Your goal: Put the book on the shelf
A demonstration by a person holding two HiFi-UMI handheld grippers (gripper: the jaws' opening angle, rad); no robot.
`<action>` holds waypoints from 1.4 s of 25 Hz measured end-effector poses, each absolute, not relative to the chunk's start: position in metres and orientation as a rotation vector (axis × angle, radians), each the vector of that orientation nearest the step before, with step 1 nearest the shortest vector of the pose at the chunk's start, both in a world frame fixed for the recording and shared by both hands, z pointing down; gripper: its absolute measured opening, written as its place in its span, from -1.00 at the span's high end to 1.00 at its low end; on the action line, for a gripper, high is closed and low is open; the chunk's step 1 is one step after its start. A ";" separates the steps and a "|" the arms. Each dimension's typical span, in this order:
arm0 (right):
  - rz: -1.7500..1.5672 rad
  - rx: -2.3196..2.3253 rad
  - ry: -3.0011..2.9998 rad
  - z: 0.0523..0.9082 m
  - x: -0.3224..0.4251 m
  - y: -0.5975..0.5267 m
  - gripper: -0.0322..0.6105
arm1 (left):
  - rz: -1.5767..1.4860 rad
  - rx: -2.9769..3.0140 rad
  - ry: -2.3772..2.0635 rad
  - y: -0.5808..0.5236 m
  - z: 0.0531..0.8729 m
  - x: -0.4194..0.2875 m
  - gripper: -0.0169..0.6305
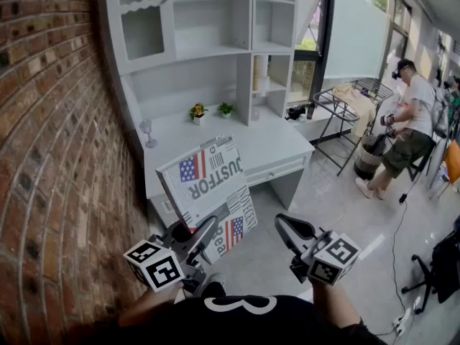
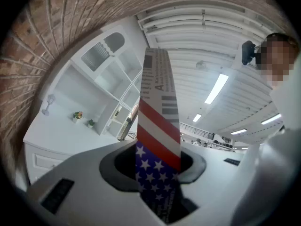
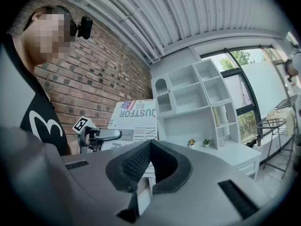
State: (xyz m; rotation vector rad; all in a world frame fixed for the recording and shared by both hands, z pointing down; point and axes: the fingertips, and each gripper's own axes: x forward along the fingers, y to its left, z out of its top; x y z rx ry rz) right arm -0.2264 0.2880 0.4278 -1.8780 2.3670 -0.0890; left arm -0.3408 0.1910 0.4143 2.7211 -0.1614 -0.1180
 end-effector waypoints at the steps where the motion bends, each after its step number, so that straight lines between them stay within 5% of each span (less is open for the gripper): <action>1: -0.093 -1.880 2.363 0.428 -0.227 0.288 0.87 | -0.114 2.719 -0.158 0.191 0.415 -0.342 0.48; 35: -0.230 -1.898 2.297 0.453 -0.151 0.186 0.86 | -0.113 2.664 -0.157 0.086 0.438 -0.272 0.47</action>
